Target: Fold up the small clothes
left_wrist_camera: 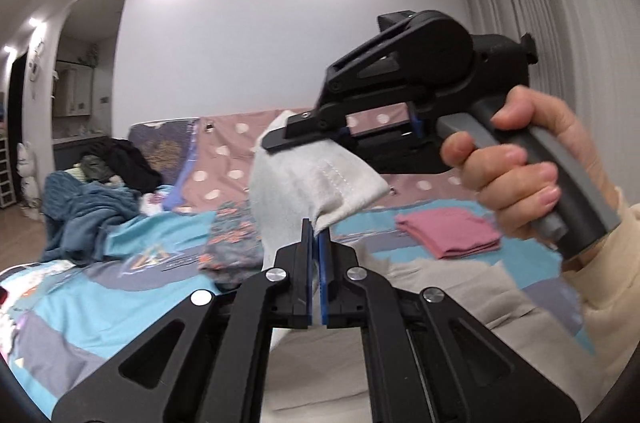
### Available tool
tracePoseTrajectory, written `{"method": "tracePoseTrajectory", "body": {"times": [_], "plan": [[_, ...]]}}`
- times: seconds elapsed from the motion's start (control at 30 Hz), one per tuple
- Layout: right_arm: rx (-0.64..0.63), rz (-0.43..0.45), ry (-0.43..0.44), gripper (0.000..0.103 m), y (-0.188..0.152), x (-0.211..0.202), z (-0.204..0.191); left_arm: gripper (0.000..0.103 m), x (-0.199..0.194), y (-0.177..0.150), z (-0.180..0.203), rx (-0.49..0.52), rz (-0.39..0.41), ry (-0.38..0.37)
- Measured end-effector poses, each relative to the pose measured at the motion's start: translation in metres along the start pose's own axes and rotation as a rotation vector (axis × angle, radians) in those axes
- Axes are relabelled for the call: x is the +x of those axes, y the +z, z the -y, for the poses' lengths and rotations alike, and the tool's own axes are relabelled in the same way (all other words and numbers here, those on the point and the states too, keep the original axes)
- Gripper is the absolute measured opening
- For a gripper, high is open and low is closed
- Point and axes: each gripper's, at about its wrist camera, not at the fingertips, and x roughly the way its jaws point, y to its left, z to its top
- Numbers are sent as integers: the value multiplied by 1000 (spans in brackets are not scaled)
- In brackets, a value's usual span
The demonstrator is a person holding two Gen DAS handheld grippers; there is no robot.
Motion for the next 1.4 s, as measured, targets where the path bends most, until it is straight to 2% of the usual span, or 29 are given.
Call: {"method": "tracePoseTrajectory", "body": {"times": [0.13, 0.37, 0.67, 0.9, 1.17, 1.3, 1.4], "plan": [[-6, 29, -13, 3, 3, -30, 2, 2, 11, 17, 23, -20, 10, -87], [-6, 104, -26, 3, 0, -82, 17, 2, 35, 23, 69, -13, -2, -185], [24, 166, -35, 3, -2, -136, 59, 2, 71, 20, 118, -24, -61, -249], [113, 202, -30, 3, -28, -165, 110, 2, 87, -6, 146, -2, -134, -292], [316, 233, -7, 3, -83, -176, 220, 2, 127, -57, 183, 26, -339, -354], [410, 272, 5, 3, -104, -186, 261, 2, 140, -72, 196, 43, -373, -367], [442, 288, 6, 3, -117, -192, 278, 2, 148, -78, 201, 46, -385, -391]]}}
